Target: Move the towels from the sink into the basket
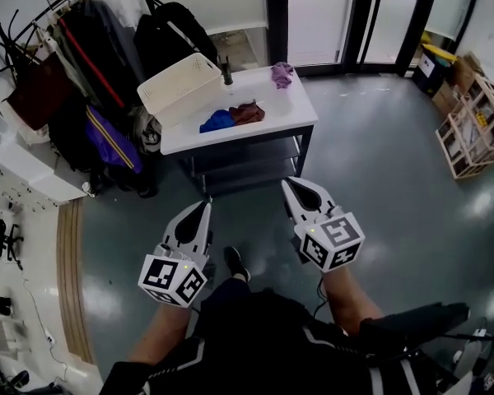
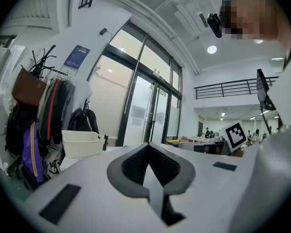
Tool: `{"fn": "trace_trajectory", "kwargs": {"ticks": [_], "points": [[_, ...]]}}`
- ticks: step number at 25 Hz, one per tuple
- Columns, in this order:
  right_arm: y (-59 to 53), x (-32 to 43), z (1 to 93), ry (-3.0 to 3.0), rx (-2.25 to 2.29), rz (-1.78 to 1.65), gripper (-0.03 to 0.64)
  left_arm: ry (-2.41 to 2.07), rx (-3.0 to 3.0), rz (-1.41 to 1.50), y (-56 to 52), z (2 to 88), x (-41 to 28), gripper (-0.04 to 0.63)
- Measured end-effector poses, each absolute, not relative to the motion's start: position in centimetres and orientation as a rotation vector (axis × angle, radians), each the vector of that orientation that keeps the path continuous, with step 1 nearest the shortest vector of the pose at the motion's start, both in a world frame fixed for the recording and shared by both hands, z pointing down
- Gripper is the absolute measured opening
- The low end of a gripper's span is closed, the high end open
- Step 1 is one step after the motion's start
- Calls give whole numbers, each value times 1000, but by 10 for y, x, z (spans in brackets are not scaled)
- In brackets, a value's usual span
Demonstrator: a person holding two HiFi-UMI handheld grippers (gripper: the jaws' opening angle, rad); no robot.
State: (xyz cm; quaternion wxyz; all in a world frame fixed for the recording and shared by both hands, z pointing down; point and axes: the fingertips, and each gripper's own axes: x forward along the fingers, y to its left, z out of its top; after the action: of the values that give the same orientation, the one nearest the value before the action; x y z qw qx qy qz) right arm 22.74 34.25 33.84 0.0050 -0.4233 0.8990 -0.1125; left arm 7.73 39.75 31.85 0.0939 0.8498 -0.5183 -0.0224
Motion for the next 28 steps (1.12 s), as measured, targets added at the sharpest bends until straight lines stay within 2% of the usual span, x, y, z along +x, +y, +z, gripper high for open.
{"fn": "trace_trajectory", "kwargs": {"ticks": [12, 28], "points": [[270, 185, 328, 2901, -1385, -220, 2, -1445, 2603, -128, 313, 312, 51, 6], [174, 120, 333, 2921, -1323, -230, 2, -1405, 2542, -81, 221, 332, -12, 6]]}}
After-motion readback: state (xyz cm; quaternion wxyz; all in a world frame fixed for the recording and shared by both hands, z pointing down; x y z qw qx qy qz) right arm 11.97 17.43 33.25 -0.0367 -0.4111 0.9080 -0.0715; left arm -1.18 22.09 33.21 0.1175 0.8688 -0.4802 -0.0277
